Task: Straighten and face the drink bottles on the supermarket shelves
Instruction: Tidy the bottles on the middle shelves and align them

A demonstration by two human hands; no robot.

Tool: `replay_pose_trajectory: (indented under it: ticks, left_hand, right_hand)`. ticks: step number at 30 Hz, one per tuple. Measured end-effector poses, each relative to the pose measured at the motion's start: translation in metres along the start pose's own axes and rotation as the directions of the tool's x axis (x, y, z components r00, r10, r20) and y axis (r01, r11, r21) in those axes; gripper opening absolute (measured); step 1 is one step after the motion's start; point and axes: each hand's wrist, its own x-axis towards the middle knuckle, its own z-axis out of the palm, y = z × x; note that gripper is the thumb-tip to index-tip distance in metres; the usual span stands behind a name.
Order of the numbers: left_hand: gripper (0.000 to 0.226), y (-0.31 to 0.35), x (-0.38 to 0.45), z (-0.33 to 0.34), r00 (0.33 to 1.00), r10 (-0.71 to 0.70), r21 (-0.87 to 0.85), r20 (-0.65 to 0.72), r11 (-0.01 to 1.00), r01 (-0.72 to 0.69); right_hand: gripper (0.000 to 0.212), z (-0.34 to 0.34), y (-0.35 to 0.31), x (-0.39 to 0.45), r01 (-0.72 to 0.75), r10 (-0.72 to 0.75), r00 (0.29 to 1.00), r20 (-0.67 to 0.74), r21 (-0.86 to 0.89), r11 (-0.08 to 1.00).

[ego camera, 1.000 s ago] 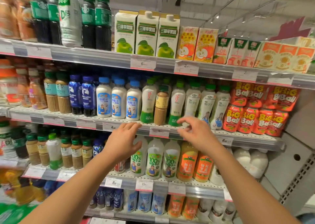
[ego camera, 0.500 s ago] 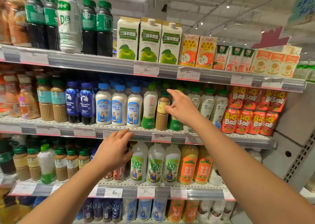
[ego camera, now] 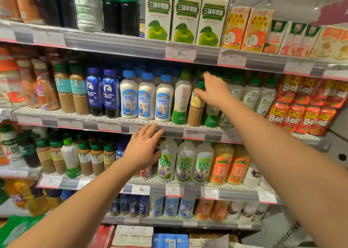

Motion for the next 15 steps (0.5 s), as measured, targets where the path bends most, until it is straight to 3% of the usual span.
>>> replay_pose_trajectory:
  ticks: [6, 11, 15]
  left_hand:
    - [0.073, -0.013, -0.004, 0.018, 1.0, 0.029, -0.032, 0.0, 0.999, -0.029]
    - [0.067, -0.013, -0.006, 0.014, 1.0, 0.015, -0.061, 0.006, 0.998, -0.014]
    - [0.069, -0.01, -0.004, 0.002, 0.999, 0.003, -0.051, 0.033, 0.999, -0.001]
  right_hand:
    - [0.052, -0.002, -0.002, -0.022, -0.032, 0.038, 0.999, -0.038, 0.14, 0.99]
    - [0.054, -0.004, 0.0, -0.043, -0.054, 0.055, 0.999, 0.0, 0.125, 0.991]
    - [0.048, -0.003, 0.004, -0.06, -0.035, 0.042, 0.998, -0.048, 0.147, 0.988]
